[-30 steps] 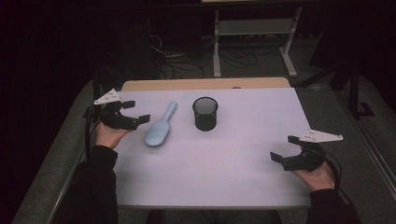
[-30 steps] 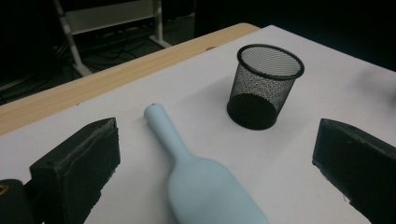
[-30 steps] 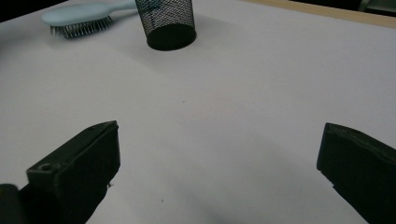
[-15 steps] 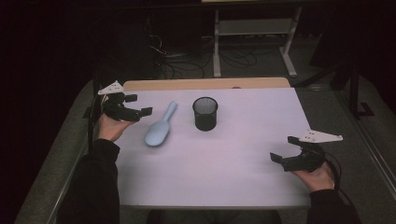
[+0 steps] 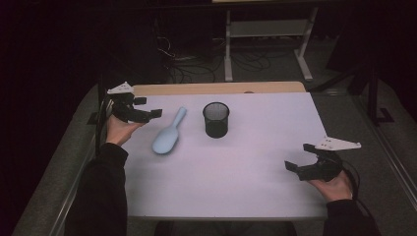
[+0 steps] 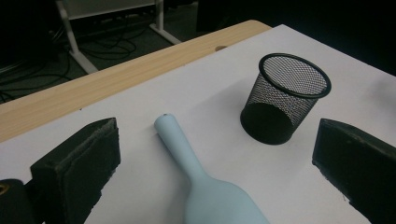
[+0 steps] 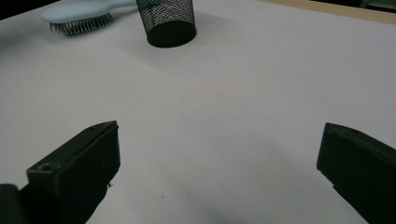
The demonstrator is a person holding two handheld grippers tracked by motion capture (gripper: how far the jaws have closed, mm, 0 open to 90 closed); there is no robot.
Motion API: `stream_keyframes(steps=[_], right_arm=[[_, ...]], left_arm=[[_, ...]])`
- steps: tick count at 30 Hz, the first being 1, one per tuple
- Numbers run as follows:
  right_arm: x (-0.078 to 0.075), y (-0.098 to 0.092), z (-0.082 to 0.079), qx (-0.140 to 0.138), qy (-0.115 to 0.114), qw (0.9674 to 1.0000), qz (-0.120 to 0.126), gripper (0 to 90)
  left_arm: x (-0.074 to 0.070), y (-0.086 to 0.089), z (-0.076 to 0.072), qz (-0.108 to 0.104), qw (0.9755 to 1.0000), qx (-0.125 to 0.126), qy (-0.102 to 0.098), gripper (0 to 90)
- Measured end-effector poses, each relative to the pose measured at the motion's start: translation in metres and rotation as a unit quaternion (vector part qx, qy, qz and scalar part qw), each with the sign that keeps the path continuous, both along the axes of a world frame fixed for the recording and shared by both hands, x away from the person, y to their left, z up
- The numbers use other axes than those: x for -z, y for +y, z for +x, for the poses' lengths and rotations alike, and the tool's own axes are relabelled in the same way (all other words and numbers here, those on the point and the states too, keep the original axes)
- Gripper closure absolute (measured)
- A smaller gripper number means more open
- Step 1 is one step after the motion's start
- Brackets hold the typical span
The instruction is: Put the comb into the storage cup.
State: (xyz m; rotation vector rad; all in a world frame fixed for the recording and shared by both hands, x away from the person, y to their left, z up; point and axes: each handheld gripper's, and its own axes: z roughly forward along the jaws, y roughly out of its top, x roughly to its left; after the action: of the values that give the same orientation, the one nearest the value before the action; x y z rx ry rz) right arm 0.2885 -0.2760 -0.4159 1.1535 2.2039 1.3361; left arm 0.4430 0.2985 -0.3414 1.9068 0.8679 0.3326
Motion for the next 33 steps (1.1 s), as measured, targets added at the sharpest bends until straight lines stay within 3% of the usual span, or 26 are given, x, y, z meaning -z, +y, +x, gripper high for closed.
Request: stream_keyframes(steps=[10,14,18,27,33], right_arm=[[0.0,-0.001,0.0,0.0,-0.001,1.0,0.0,0.0],[0.0,-0.001,0.0,0.0,-0.001,1.0,-0.001,0.0],[0.0,-0.001,-0.001,-0.001,0.0,1.0,-0.001,0.0],[0.0,-0.001,-0.001,0.001,-0.001,1.0,0.001,0.0],[0.0,-0.002,-0.001,0.001,0.0,1.0,0.001,0.0]], left_arm=[[0.007,-0.009,0.014,-0.017,0.9998,-0.006,-0.003,12.2],[0.008,-0.016,0.015,-0.038,0.9992,0.004,-0.015,19.4],[0.007,-0.021,0.018,-0.054,0.9984,0.013,-0.012,25.0],[0.005,-0.032,0.022,-0.041,0.9987,0.029,-0.008,35.7],[0.006,-0.039,0.025,-0.03,0.9994,0.017,-0.009,45.5]])
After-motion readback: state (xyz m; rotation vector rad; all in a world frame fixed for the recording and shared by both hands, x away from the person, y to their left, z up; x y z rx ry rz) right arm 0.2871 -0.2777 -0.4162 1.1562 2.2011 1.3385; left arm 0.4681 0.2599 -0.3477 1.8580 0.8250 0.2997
